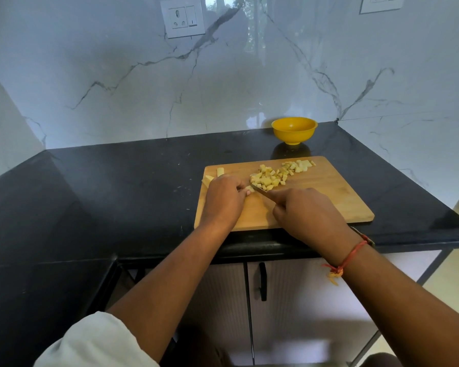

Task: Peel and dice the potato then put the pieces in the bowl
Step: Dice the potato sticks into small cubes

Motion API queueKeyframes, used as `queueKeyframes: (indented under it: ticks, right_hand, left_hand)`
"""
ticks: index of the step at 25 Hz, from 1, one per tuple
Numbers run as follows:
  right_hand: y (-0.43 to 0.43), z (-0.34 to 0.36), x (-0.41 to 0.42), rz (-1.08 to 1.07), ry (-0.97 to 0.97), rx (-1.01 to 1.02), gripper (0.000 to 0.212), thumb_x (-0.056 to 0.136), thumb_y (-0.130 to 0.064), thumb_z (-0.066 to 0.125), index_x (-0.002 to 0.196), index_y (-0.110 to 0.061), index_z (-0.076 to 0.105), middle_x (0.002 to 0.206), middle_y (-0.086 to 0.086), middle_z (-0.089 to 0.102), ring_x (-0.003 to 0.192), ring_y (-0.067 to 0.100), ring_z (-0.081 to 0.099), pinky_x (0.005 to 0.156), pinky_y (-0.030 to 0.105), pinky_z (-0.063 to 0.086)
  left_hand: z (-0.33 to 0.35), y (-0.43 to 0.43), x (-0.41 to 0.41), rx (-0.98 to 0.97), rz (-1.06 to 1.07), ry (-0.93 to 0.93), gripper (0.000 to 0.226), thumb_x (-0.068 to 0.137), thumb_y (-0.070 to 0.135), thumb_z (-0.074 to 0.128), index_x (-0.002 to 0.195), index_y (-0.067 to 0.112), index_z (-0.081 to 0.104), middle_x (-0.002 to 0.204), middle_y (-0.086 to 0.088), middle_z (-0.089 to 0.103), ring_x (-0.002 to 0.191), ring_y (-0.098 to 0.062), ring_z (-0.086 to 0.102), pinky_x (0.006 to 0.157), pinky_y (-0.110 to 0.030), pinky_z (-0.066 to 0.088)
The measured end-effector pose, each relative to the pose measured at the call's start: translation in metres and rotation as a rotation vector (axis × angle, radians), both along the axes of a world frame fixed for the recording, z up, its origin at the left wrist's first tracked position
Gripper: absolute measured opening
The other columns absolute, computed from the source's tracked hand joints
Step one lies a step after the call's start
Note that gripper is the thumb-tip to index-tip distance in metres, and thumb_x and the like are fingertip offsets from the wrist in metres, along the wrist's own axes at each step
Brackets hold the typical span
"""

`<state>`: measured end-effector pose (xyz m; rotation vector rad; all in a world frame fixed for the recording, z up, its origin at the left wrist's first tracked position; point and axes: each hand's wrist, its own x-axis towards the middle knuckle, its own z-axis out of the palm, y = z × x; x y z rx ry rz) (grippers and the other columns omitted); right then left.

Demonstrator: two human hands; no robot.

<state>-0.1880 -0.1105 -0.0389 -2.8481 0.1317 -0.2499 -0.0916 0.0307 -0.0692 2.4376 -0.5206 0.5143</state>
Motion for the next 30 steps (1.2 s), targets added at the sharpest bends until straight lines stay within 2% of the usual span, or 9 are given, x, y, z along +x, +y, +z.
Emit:
queueKeyframes:
  ticks: [3, 5, 8, 12, 14, 20, 22, 25, 30]
  right_hand:
    - [0.004, 0.0, -0.002, -0.014, -0.065, 0.02, 0.048, 0.103, -0.03, 0.042, 0.149, -0.041, 0.043, 0.097, 0.0, 0.061, 0.081, 0.013, 0.053, 0.071, 0.029, 0.05]
    - [0.01, 0.0, -0.001, 0.009, -0.059, 0.021, 0.048, 0.103, -0.029, 0.042, 0.149, -0.041, 0.043, 0.094, -0.001, 0.06, 0.079, 0.013, 0.053, 0.067, 0.027, 0.048]
    - [0.014, 0.002, 0.002, 0.022, -0.008, 0.022, 0.048, 0.103, -0.028, 0.042, 0.15, -0.04, 0.042, 0.094, 0.0, 0.061, 0.08, 0.013, 0.058, 0.071, 0.029, 0.052]
    - [0.017, 0.0, 0.008, 0.006, 0.014, 0.016, 0.05, 0.103, -0.028, 0.042, 0.151, -0.041, 0.04, 0.091, -0.001, 0.058, 0.08, 0.013, 0.057, 0.071, 0.028, 0.051]
    - [0.02, -0.003, 0.014, -0.003, 0.025, 0.015, 0.05, 0.103, -0.028, 0.042, 0.151, -0.042, 0.04, 0.088, -0.002, 0.056, 0.078, 0.013, 0.055, 0.07, 0.027, 0.05]
    - [0.021, -0.001, 0.017, 0.015, 0.136, -0.045, 0.053, 0.102, -0.021, 0.042, 0.153, -0.036, 0.038, 0.094, 0.003, 0.052, 0.089, 0.019, 0.058, 0.076, 0.033, 0.051]
    - [0.018, -0.001, 0.01, 0.028, 0.147, -0.051, 0.052, 0.103, -0.023, 0.043, 0.153, -0.035, 0.037, 0.092, 0.002, 0.051, 0.087, 0.019, 0.057, 0.076, 0.033, 0.051]
    - [0.013, -0.002, -0.001, 0.012, 0.157, -0.102, 0.055, 0.103, -0.022, 0.044, 0.153, -0.04, 0.031, 0.085, 0.0, 0.047, 0.085, 0.019, 0.056, 0.073, 0.034, 0.053]
    - [-0.001, -0.006, -0.004, -0.021, 0.08, -0.176, 0.062, 0.104, -0.021, 0.043, 0.155, -0.048, 0.019, 0.094, -0.001, 0.045, 0.088, 0.021, 0.056, 0.072, 0.035, 0.052]
  left_hand:
    - [0.002, 0.001, 0.0, 0.005, -0.002, 0.008, 0.013, 0.092, 0.026, 0.07, 0.094, 0.016, 0.077, 0.089, 0.005, 0.068, 0.082, -0.008, 0.056, 0.076, -0.022, 0.044]
    - [0.002, 0.002, 0.0, -0.006, -0.013, 0.028, 0.012, 0.092, 0.024, 0.069, 0.095, 0.016, 0.078, 0.091, 0.002, 0.072, 0.084, -0.01, 0.061, 0.078, -0.026, 0.051]
    - [0.003, 0.003, -0.001, 0.002, -0.004, 0.052, 0.013, 0.092, 0.02, 0.067, 0.093, 0.014, 0.078, 0.09, -0.002, 0.073, 0.085, -0.012, 0.063, 0.081, -0.032, 0.055]
    - [0.006, 0.002, 0.003, 0.028, 0.014, 0.1, 0.017, 0.094, 0.023, 0.067, 0.104, 0.016, 0.077, 0.097, -0.001, 0.073, 0.083, -0.009, 0.06, 0.075, -0.019, 0.046]
    - [0.008, 0.001, 0.003, 0.041, 0.027, 0.105, 0.019, 0.094, 0.024, 0.066, 0.107, 0.016, 0.076, 0.1, -0.001, 0.073, 0.082, -0.007, 0.058, 0.075, -0.018, 0.042]
    - [0.006, 0.002, 0.002, 0.031, 0.04, 0.08, 0.015, 0.092, 0.026, 0.069, 0.087, 0.016, 0.078, 0.084, 0.0, 0.072, 0.078, -0.011, 0.063, 0.076, -0.027, 0.052]
    - [0.006, 0.003, 0.003, 0.027, 0.045, 0.069, 0.016, 0.091, 0.027, 0.07, 0.084, 0.016, 0.077, 0.081, 0.001, 0.071, 0.076, -0.01, 0.061, 0.074, -0.026, 0.051]
    - [0.002, 0.003, 0.003, 0.012, 0.033, 0.047, 0.015, 0.091, 0.028, 0.07, 0.084, 0.017, 0.077, 0.081, 0.003, 0.07, 0.077, -0.009, 0.058, 0.073, -0.026, 0.049]
    - [-0.001, 0.005, 0.0, -0.024, 0.007, 0.015, 0.013, 0.092, 0.028, 0.07, 0.093, 0.018, 0.078, 0.089, 0.005, 0.07, 0.081, -0.006, 0.058, 0.076, -0.022, 0.045]
